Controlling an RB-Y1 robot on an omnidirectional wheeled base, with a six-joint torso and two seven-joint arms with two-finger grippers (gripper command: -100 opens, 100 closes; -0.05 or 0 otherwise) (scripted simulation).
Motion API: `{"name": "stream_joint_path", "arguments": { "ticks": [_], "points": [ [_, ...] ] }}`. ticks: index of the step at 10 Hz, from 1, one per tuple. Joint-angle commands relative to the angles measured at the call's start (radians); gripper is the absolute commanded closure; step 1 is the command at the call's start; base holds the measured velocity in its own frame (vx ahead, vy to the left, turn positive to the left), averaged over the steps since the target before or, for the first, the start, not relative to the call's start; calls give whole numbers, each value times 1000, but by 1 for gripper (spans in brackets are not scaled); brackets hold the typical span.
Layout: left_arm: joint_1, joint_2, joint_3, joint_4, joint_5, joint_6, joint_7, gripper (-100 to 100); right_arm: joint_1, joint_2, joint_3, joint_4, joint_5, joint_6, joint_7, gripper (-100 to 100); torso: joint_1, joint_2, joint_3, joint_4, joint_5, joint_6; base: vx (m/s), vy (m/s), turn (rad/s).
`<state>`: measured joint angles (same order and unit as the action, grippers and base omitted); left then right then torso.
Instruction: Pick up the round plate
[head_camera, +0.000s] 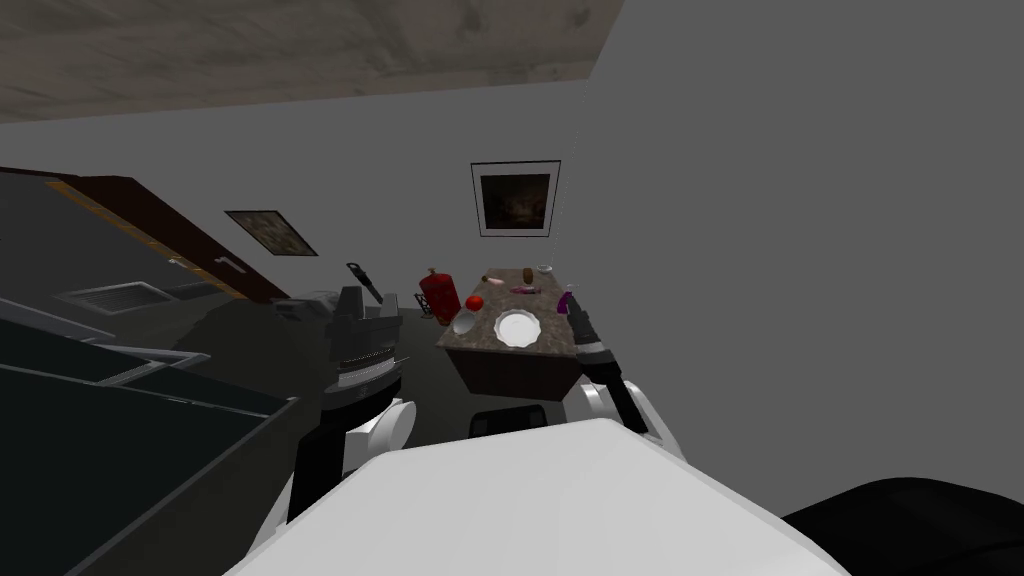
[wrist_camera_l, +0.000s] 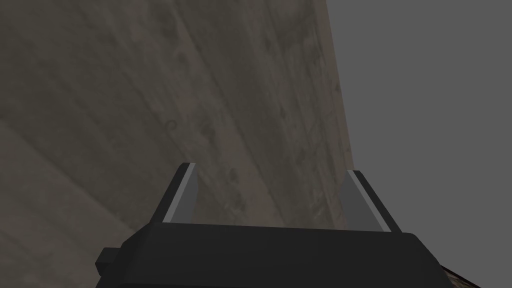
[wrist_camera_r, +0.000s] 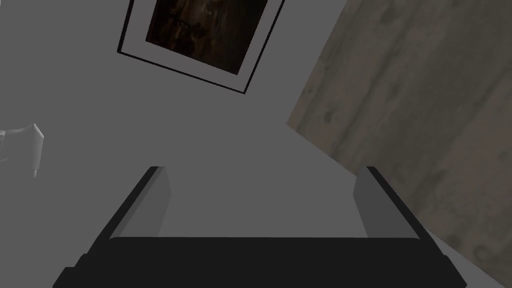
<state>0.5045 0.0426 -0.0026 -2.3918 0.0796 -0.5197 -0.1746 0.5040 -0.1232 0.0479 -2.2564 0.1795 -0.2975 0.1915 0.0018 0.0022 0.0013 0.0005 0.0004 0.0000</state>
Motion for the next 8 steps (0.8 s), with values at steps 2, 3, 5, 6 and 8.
{"name": "stream_joint_path", "arguments": {
  "ticks": [2,3,5,6,8],
  "points": [
    [0,0,0,0,0,0,0,0,4,-50,18,43,55,29,59,-100,1,0,0,0,0,0,-27,40,-16],
    [0,0,0,0,0,0,0,0,7,-72,22,60,79,41,82,-100,1,0,0,0,0,0,-27,56,-10],
    [0,0,0,0,0,0,0,0,15,-120,30,96,131,65,133,-100,1,-2,-1,0,0,0,-2,52,16],
    [0,0,0,0,0,0,0,0,19,-145,33,115,159,78,161,-100,2,-2,-1,0,0,0,-1,87,-28],
    [0,0,0,0,0,0,0,0,31,-200,36,156,220,102,220,-100,4,-2,-1,-1,1,0,0,99,18]
  ]
}}
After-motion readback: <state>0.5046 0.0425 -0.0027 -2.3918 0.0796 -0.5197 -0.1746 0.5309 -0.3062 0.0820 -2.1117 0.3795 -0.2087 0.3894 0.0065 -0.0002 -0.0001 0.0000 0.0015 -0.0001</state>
